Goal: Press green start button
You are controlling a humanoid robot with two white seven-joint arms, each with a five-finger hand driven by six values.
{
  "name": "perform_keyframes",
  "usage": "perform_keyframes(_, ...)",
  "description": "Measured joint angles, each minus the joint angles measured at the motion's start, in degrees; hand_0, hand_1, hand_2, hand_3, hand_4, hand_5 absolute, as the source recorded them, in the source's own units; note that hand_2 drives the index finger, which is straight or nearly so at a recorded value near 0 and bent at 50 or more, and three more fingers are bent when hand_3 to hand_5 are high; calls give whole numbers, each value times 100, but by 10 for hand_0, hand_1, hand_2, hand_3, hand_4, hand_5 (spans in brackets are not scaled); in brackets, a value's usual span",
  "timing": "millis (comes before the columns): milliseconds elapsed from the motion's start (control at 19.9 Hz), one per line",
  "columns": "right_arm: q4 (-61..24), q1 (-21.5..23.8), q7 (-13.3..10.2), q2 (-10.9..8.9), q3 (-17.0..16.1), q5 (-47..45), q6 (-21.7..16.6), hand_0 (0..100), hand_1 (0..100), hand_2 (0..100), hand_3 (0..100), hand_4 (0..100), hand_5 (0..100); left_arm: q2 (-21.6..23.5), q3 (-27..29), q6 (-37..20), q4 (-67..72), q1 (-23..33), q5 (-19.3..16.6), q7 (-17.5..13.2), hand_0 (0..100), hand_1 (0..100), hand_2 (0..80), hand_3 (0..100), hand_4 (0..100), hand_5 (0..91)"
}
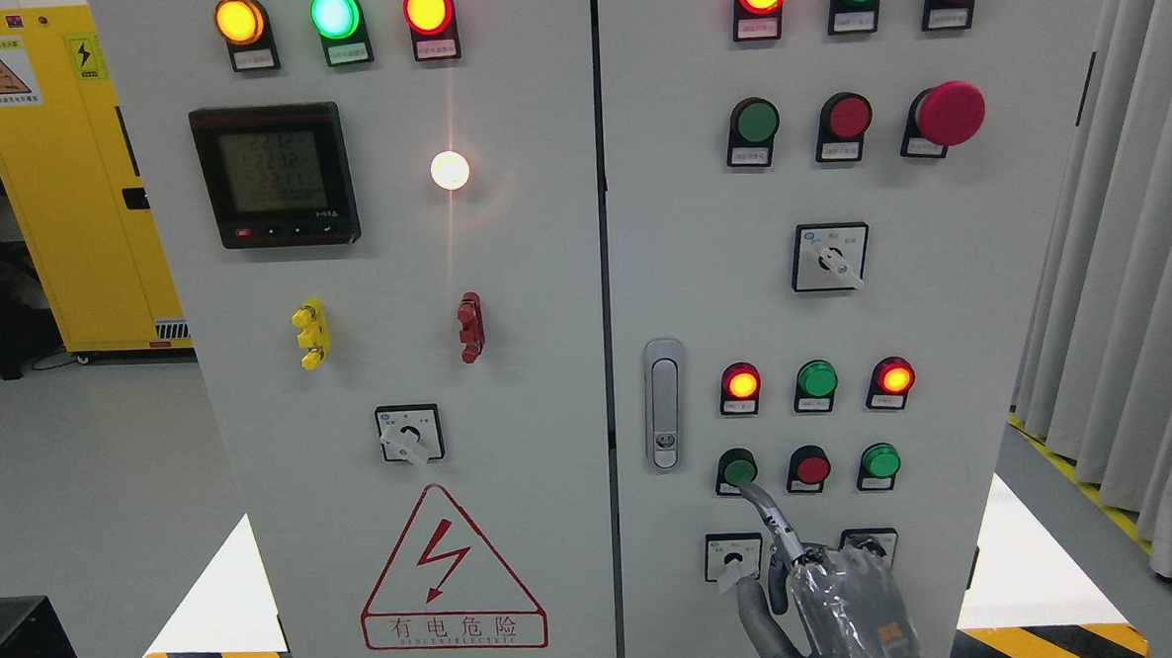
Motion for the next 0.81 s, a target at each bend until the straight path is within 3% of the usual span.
perform_keyframes(50, -39, 55, 19, 0, 33, -266, -2, 769, 832, 0, 400, 534, 641, 0, 0, 0, 0, 0, -1, 6, 120, 556, 0, 0, 0, 0)
perform_keyframes(101, -73, 134, 72, 0, 67, -602, -3, 768, 831, 0, 399, 534, 639, 0, 0, 0, 0, 0, -2, 9, 120, 556, 0, 0, 0, 0)
perform_keyframes(151, -106, 217, 120, 0, 99, -895, -4, 776, 820, 0, 245, 354, 425, 0, 0, 0, 0, 0, -3, 13, 120, 556, 0, 0, 0, 0)
perform_keyframes(353, -243, 555, 247, 1, 256, -2106, -11, 799, 793, 0, 77, 146, 176, 0, 0, 0, 0, 0, -2, 17, 120, 556, 0, 0, 0, 0)
perform_keyframes(453, -293, 728, 269, 2, 333, -2592, -23, 809, 783, 0, 65, 132, 145, 0, 0, 0, 0, 0, -1, 18, 120, 556, 0, 0, 0, 0)
perform_keyframes(655, -340, 1007, 276, 25, 455, -3249, -149, 815, 758, 0, 0, 0, 0, 0, 0, 0, 0, 0, 0, 19, 120, 556, 0, 0, 0, 0)
perform_keyframes(806, -360, 1139, 284, 47, 510, -3554, -213, 798, 747, 0, 0, 0, 0, 0, 0, 0, 0, 0, 1, 20, 120, 556, 0, 0, 0, 0)
